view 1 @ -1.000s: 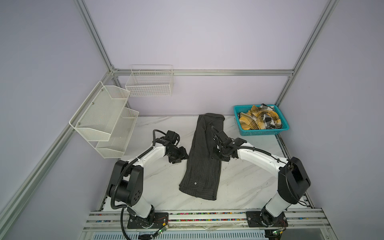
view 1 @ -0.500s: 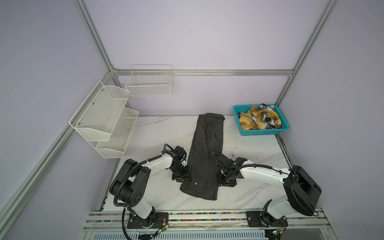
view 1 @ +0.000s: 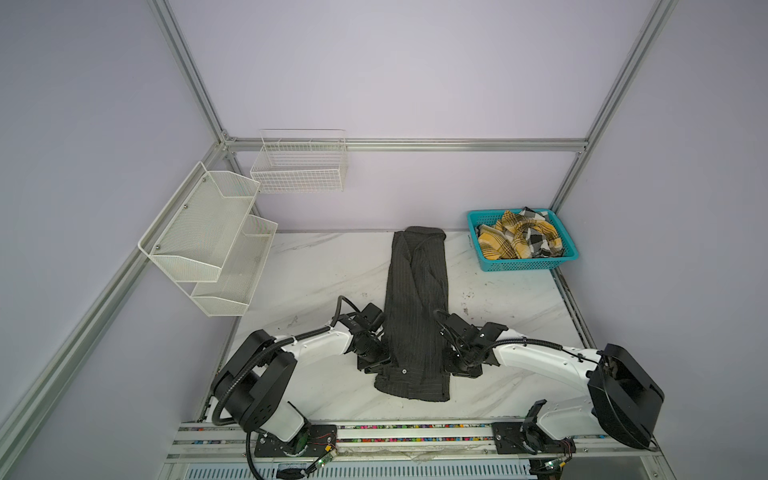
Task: Fold and stack the long sleeve shirts
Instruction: 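Grasp the strip's near end corners with both grippers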
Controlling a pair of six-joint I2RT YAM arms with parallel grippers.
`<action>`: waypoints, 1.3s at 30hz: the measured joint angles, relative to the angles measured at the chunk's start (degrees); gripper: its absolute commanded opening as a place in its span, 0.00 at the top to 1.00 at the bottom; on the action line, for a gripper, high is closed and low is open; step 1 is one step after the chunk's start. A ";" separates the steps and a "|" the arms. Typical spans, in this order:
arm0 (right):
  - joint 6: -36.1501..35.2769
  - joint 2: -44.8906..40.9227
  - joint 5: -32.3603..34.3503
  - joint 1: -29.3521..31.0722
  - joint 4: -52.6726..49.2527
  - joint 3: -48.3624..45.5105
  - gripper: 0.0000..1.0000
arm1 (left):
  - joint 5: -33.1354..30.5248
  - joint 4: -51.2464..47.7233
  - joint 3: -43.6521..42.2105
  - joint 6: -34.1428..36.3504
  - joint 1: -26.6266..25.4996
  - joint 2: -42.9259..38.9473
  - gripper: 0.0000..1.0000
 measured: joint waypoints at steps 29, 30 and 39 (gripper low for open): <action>15.76 -14.01 -8.59 3.93 10.36 -14.53 0.51 | -1.57 7.32 -14.58 -0.76 1.66 -13.62 0.58; 15.91 -13.57 -8.66 4.20 10.99 -14.56 0.52 | -1.51 7.69 -14.58 -0.70 2.01 -13.25 0.61; 18.14 -12.90 -8.79 6.51 15.65 -16.31 0.61 | 1.36 13.33 -14.58 -1.16 2.93 -9.44 0.69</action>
